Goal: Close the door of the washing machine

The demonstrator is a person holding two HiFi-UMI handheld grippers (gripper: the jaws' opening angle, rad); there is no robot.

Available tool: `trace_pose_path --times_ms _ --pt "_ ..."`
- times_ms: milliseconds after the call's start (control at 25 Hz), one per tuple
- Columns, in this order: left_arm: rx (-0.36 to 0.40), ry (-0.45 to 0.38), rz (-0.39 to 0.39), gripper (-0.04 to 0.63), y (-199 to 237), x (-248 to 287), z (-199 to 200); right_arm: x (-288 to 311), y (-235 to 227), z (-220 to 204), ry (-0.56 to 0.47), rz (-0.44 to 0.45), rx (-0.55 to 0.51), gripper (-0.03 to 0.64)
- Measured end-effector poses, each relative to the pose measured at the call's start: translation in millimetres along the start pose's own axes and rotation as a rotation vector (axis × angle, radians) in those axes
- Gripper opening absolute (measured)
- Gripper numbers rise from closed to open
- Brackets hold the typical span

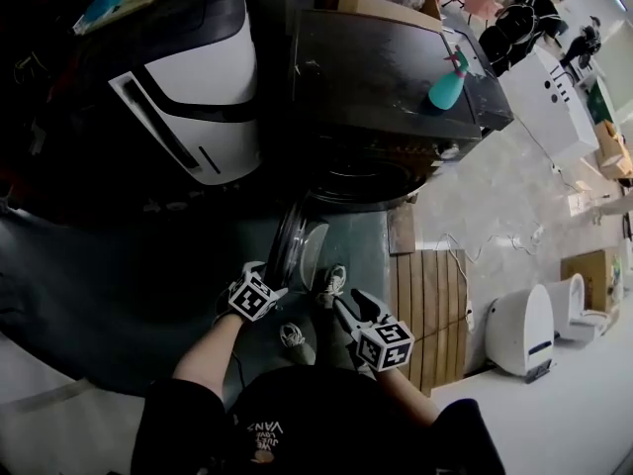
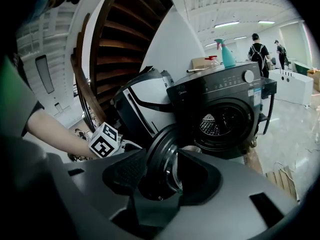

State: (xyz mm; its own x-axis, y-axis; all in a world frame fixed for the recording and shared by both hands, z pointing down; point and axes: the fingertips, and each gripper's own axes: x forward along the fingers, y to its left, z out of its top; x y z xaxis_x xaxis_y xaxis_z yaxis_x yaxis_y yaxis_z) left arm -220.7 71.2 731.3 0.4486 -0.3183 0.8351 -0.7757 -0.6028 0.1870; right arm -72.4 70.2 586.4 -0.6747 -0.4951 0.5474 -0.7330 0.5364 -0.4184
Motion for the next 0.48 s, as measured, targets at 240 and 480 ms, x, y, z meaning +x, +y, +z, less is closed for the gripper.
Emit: trace_pose_path --times_ms 240,480 --pt "0.019 0.002 -0.072 0.339 -46.4 22.1 24.3 -29.6 -31.0 -7.4 -0.031 -0.050 0.055 0.195" --pt "0.031 0.012 -0.117 0.319 -78.2 47.6 59.0 -43.1 -79.9 -1.3 -0.006 -0.053 0.046 0.195"
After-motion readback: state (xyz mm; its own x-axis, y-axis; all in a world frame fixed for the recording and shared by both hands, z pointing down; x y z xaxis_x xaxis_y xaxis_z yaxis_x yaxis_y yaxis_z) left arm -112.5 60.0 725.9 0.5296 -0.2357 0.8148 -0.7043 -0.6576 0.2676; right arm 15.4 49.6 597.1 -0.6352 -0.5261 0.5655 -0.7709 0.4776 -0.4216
